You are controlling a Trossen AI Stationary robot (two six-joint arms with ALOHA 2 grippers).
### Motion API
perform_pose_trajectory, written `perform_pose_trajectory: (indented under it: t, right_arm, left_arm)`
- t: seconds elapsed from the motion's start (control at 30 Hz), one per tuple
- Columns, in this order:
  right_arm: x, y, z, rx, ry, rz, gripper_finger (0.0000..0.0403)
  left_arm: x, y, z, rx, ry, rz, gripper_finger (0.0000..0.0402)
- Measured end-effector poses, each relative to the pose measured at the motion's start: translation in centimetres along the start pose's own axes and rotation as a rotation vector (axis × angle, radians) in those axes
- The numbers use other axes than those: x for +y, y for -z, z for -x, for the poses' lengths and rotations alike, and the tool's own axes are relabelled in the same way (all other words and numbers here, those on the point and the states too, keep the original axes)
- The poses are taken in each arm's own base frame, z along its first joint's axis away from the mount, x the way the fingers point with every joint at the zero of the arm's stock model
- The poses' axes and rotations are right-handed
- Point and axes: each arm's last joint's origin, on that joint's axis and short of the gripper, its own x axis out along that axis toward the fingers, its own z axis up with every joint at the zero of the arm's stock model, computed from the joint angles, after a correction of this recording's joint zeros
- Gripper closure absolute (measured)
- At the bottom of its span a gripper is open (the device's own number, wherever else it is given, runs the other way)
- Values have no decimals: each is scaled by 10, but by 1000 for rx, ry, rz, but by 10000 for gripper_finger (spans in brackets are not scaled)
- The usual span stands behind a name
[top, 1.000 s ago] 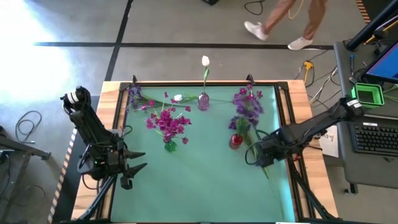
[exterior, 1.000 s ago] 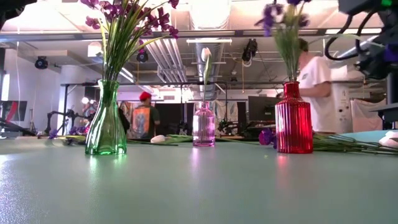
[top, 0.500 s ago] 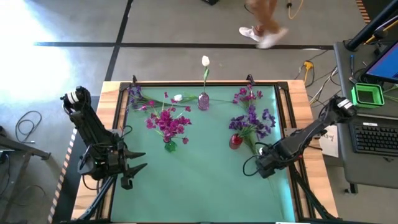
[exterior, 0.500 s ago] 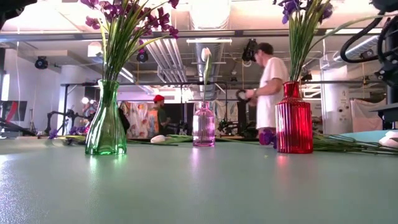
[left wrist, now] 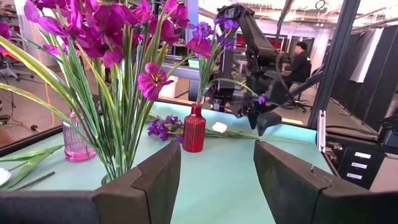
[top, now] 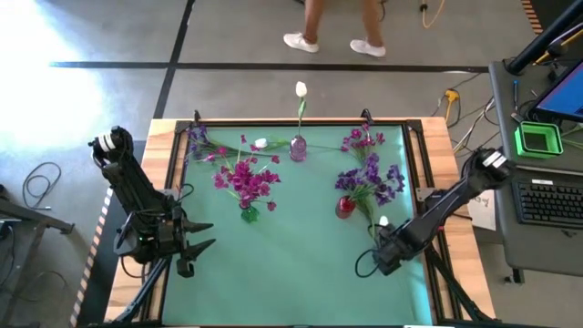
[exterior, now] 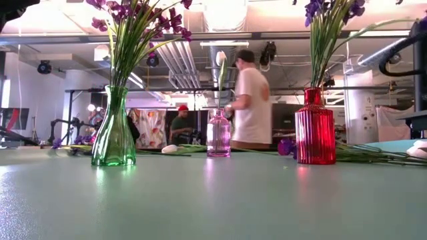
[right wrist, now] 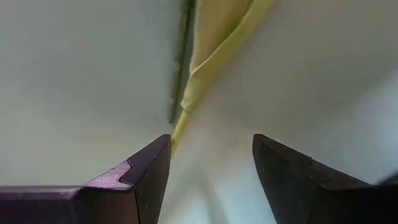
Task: Sort flowers into vase by color
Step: Put the bottom white tulip into the purple flower vase
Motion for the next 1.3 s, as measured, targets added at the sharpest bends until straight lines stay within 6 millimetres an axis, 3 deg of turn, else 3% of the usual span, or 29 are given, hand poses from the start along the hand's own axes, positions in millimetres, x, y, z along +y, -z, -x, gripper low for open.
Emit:
perform_pose_trajectory:
  t: [0.17,0.53,1.13,1.3]
  right_arm:
    - [5,2,-10,0,15,17,184]
    - [7,0,-12,-27,13,7,194]
    - [13,1,-11,-51,-39,17,385]
    - [22,4,1,-93,-99,44,390]
  left_arm:
    - [0,0,0,0,0,4,209]
    - [0,0,0,0,2,23,209]
    - [0,0,0,0,3,24,209]
    - [0,0,0,0,3,24,209]
